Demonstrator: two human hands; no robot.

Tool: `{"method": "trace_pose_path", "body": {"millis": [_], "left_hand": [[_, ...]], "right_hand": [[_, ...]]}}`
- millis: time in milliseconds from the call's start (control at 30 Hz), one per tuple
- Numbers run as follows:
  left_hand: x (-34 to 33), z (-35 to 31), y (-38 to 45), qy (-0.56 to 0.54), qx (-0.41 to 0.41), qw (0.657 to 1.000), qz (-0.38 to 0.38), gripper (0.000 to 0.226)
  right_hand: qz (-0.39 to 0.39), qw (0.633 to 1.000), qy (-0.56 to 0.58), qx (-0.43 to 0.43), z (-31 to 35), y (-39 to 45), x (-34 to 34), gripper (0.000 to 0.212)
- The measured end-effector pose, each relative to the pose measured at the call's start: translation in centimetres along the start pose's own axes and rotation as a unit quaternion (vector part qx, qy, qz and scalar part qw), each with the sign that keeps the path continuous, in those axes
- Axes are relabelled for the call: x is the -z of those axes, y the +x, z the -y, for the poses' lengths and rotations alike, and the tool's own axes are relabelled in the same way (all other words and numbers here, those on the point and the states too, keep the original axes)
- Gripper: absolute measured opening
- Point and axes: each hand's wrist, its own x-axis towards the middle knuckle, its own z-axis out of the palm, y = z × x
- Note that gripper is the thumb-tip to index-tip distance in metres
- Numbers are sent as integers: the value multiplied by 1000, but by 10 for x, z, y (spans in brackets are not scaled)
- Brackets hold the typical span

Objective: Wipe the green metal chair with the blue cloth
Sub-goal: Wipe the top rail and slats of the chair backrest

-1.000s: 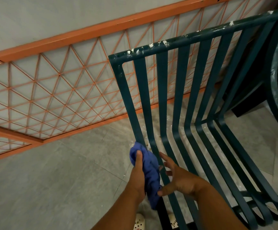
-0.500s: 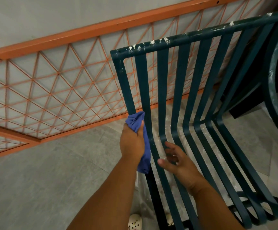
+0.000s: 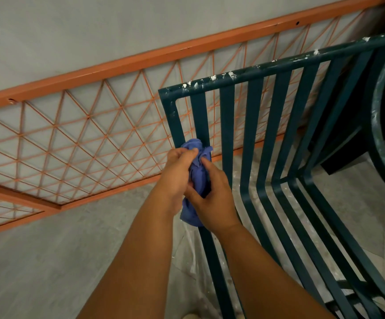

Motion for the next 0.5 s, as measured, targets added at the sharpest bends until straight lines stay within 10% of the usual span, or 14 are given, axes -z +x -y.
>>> {"method": "trace_pose_path", "body": {"millis": [367,500], "left_hand": [[11,-20,13,126,-239,936,-227,25],[17,-31,22,50,-199,964,-170,36]], "right_hand": [[-206,941,-209,169,19,39,-30,34],[-94,932,-287,200,3,39,-35,43]]}}
